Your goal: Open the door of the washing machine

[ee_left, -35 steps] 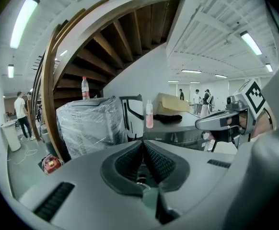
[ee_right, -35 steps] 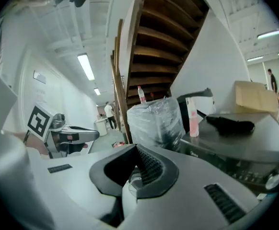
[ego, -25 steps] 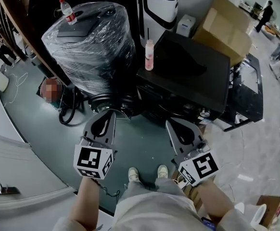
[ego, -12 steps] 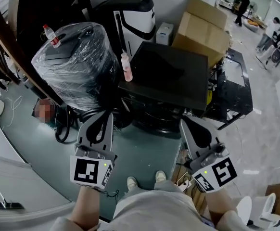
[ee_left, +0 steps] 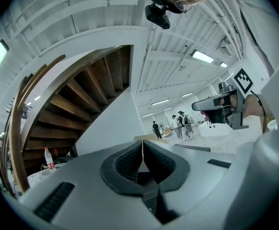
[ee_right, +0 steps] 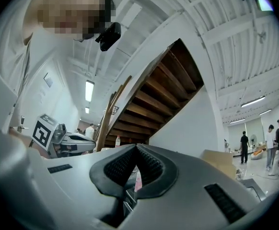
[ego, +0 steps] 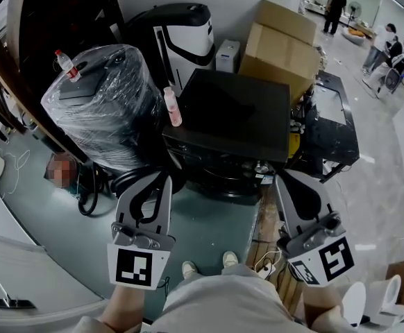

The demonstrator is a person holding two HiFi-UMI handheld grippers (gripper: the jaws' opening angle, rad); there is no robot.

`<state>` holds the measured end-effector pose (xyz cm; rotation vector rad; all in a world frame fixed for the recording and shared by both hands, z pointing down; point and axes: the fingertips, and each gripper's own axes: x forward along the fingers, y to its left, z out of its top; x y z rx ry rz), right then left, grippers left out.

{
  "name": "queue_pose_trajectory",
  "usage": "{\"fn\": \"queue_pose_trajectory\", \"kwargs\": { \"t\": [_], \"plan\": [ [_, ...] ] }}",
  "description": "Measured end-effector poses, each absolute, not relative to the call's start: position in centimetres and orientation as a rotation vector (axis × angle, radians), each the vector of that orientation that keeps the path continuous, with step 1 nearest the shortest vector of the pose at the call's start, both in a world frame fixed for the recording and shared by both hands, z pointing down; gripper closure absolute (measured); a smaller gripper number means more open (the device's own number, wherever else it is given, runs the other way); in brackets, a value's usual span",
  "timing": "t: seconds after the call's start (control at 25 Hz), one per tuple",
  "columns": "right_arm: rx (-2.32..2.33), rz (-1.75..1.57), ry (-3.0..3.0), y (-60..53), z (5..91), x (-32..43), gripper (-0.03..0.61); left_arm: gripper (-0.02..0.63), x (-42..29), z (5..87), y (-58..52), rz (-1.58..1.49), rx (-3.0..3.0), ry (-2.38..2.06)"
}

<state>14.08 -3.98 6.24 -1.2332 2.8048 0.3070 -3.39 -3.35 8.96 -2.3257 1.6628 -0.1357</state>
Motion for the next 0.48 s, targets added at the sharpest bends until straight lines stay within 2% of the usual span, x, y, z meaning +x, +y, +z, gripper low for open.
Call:
{"fn": "queue_pose_trajectory", "kwargs": {
  "t": [0.48],
  "plan": [
    [-1.193,0.283,2.829,-5.6,6.7,12.9,0.552,0.589,-3.9,9.0,-4.4,-0.146,-2.322,1.669]
  ]
}}
